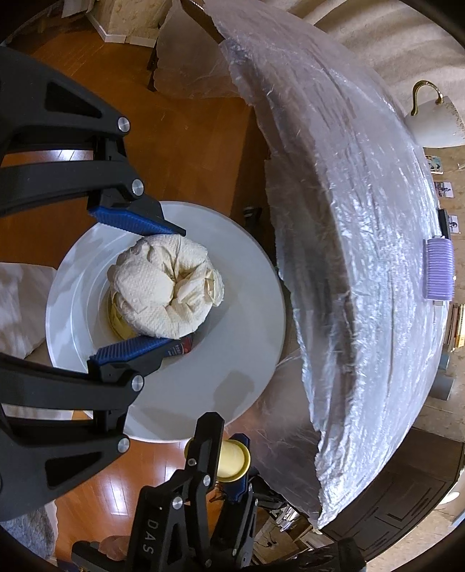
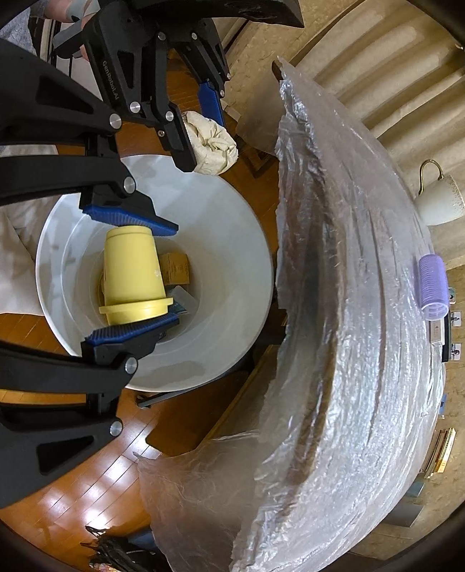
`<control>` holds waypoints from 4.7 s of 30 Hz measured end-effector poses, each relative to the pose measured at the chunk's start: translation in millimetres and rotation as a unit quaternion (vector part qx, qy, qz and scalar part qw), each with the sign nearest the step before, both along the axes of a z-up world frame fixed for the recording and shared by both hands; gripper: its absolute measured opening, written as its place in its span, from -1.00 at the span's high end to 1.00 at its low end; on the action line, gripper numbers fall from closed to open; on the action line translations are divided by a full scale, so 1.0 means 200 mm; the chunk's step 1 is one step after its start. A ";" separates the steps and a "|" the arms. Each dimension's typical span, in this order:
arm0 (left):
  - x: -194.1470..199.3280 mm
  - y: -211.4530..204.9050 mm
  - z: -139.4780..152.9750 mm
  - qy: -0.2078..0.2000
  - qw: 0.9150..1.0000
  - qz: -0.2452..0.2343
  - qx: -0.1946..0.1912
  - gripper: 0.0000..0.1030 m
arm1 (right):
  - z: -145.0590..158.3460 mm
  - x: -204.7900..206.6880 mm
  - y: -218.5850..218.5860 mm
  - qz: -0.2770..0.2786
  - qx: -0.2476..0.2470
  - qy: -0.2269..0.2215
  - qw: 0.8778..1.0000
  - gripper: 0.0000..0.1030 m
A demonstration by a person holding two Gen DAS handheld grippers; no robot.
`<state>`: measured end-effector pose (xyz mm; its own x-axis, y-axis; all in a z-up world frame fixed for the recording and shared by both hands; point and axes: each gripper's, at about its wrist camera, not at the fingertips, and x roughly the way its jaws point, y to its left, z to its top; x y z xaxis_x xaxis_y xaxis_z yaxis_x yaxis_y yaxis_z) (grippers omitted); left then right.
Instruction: Collect trash
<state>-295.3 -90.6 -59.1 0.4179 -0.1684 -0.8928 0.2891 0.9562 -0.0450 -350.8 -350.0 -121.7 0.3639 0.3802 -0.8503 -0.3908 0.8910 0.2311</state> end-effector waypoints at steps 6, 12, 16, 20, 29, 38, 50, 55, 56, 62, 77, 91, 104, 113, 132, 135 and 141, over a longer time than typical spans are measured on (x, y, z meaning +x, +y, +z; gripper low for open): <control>0.03 -0.02 -0.04 0.007 1.000 -0.003 0.006 -0.01 | -0.05 0.01 0.02 -0.004 -0.005 0.005 1.000 0.13; 0.05 -0.01 -0.08 0.013 1.000 -0.006 0.011 -0.01 | -0.09 0.02 0.03 -0.008 -0.008 0.011 1.000 0.13; 0.05 -0.01 -0.09 0.016 1.000 -0.009 0.014 -0.01 | -0.11 0.03 0.04 -0.010 -0.012 0.014 1.000 0.13; 0.06 -0.01 -0.12 0.020 1.000 -0.012 0.017 -0.01 | -0.12 0.04 0.03 -0.014 -0.014 0.018 1.000 0.14; 0.07 0.00 -0.18 0.027 0.999 -0.020 0.023 -0.01 | -0.13 0.06 0.04 -0.023 -0.020 0.024 0.999 0.13; 0.09 -0.01 -0.20 0.027 0.999 -0.028 0.031 -0.01 | -0.15 0.08 0.05 -0.023 -0.025 0.028 0.999 0.13; 0.10 -0.04 -0.20 0.031 0.998 -0.034 0.040 -0.01 | -0.15 0.10 0.04 -0.021 -0.027 0.033 0.999 0.13; 0.10 -0.02 -0.16 0.003 0.999 -0.033 -0.001 -0.68 | -0.13 0.09 0.03 -0.024 -0.010 0.025 0.999 -0.30; 0.10 -0.02 -0.15 -0.005 1.000 -0.028 -0.009 -0.86 | -0.12 0.09 0.01 -0.035 -0.004 0.020 0.999 -0.49; 0.12 0.00 -0.15 -0.002 1.000 -0.020 -0.011 -0.86 | -0.07 0.08 -0.03 -0.045 0.004 0.007 0.999 -0.63; -0.08 0.04 0.45 -0.144 0.988 -0.048 -0.021 -0.93 | 0.61 -0.14 -0.22 -0.034 0.047 -0.141 0.988 -0.67; 0.51 0.03 0.61 -0.157 0.985 -0.050 -0.057 -0.97 | 0.90 0.57 -0.21 -0.009 -0.066 -0.267 0.961 -0.93; 0.97 -0.13 0.46 -0.113 0.992 -0.030 -0.045 -0.97 | 0.64 1.29 0.06 0.146 -0.082 -0.183 0.969 -0.84; 1.18 -0.16 0.37 -0.079 0.995 -0.022 -0.063 -0.70 | 0.49 1.59 0.19 0.244 -0.042 -0.123 0.961 -0.68; 1.24 -0.18 0.35 -0.092 0.994 -0.029 -0.049 -0.39 | 0.49 1.55 0.28 0.299 -0.047 -0.145 0.942 0.01; 1.23 -0.16 0.36 -0.103 0.994 -0.021 -0.039 -0.39 | 0.53 1.52 0.25 0.276 -0.033 -0.153 0.948 0.01; 1.19 -0.11 0.39 -0.109 0.993 -0.010 -0.051 -0.39 | 0.57 1.49 0.16 0.219 0.004 -0.141 0.965 0.02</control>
